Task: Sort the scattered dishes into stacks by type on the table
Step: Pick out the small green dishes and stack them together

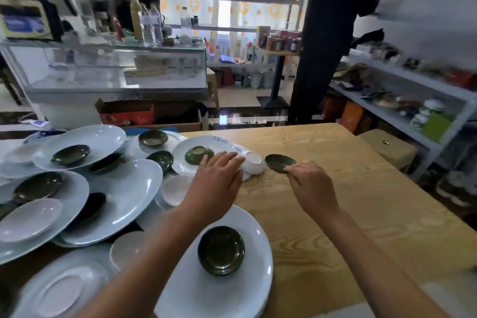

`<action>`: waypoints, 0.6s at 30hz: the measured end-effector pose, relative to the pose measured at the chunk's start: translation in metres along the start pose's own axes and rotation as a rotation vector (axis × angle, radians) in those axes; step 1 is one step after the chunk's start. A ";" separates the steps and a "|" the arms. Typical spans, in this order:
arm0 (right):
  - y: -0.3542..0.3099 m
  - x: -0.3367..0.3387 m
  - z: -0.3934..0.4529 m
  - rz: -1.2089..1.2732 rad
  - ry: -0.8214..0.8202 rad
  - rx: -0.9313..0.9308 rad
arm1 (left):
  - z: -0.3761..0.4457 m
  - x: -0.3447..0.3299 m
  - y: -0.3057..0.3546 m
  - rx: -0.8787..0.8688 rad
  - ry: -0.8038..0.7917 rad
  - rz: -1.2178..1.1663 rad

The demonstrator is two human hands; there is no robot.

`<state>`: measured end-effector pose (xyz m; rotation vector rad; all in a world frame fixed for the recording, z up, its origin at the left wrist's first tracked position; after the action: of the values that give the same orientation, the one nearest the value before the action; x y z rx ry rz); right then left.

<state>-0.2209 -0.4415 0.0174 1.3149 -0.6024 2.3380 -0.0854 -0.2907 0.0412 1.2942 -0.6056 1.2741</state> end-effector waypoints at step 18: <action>0.084 -0.030 -0.054 -0.127 -0.091 -0.211 | 0.016 -0.053 0.067 -0.135 -0.115 -0.043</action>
<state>-0.2886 -0.4857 -0.0484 1.3259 -0.7480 2.0606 -0.1559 -0.3373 0.0212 1.2681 -0.7286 1.1098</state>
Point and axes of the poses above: each hand's wrist, its own z-axis towards the middle knuckle, its own x-axis out of the back of the hand, y = z × x, the point moved 10 cm from there along z, towards the middle knuckle, and after that the axes turned 9 degrees about -y, right-handed, at the moved point
